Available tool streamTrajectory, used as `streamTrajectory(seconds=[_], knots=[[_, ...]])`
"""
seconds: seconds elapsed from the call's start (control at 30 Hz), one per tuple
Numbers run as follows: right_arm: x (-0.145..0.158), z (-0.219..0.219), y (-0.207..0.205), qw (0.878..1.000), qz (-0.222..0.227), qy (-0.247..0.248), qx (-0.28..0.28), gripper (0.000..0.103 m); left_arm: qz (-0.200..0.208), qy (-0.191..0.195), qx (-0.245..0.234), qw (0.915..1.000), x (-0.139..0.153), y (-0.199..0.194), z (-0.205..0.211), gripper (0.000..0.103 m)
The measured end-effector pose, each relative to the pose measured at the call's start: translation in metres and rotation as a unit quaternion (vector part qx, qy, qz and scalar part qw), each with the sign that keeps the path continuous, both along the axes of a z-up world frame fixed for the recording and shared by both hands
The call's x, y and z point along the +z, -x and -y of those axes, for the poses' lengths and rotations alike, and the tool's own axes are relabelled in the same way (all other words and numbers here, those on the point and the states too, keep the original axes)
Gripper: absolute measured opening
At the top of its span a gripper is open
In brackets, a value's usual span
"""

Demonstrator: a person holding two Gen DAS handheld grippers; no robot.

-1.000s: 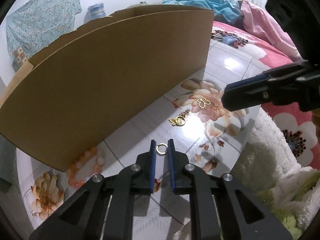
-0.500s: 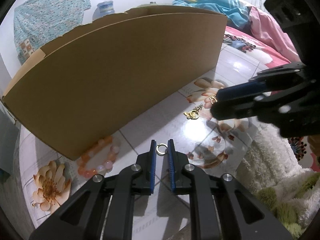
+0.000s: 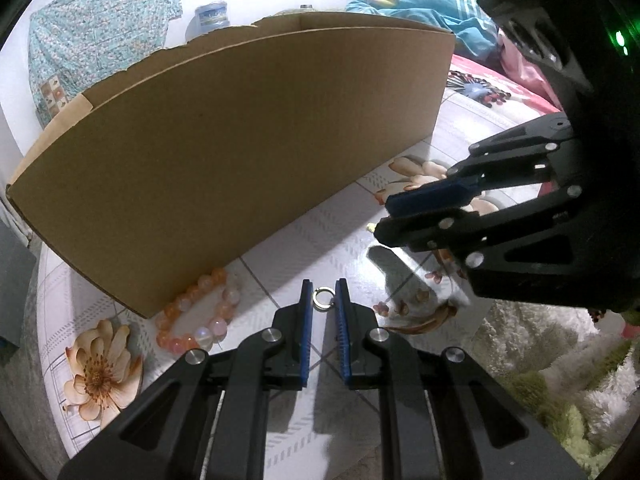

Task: Organize jewelry
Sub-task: 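Grasp the gold ring with the left tool while the right tool grasps a gold charm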

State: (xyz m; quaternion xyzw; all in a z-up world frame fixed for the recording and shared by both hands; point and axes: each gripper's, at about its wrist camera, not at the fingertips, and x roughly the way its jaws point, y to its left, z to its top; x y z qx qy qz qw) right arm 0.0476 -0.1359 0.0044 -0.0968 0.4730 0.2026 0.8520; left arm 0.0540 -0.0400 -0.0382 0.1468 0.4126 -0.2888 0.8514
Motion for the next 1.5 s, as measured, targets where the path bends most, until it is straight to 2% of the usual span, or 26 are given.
streamTrajectory(seconds=[0.33,0.47,0.73,0.87,0.9,1.2,1.3,1.5], knots=[[0.004,-0.005,0.006,0.999,0.011,0.027,0.015,0.01,0.0,0.001,-0.001,1.0,0.001,0.0,0.0,0.011],[0.005,-0.01,0.007,1.0,0.005,0.022,0.014,0.001,-0.001,0.001,0.0,1.0,0.001,0.001,0.0,0.011],[0.012,0.001,0.01,1.0,-0.015,-0.004,0.005,0.003,-0.001,0.001,0.0,1.0,0.001,0.0,0.0,0.011],[0.015,0.008,0.01,1.0,-0.02,-0.01,-0.013,0.018,-0.001,0.001,0.0,1.0,0.001,0.0,0.0,0.011],[0.014,0.009,0.009,1.0,-0.023,-0.01,-0.018,0.018,-0.001,0.001,0.0,1.0,0.001,0.0,0.001,0.011],[0.001,-0.005,0.002,1.0,-0.019,0.002,-0.019,0.019,0.001,0.001,0.0,1.0,0.001,0.001,0.001,0.011],[-0.001,-0.014,0.0,1.0,-0.015,0.008,-0.016,0.011,0.0,0.001,0.001,1.0,0.0,0.0,0.0,0.011],[0.0,-0.014,0.002,1.0,-0.016,0.002,-0.018,0.01,0.0,0.002,0.001,1.0,0.001,0.0,0.001,0.011]])
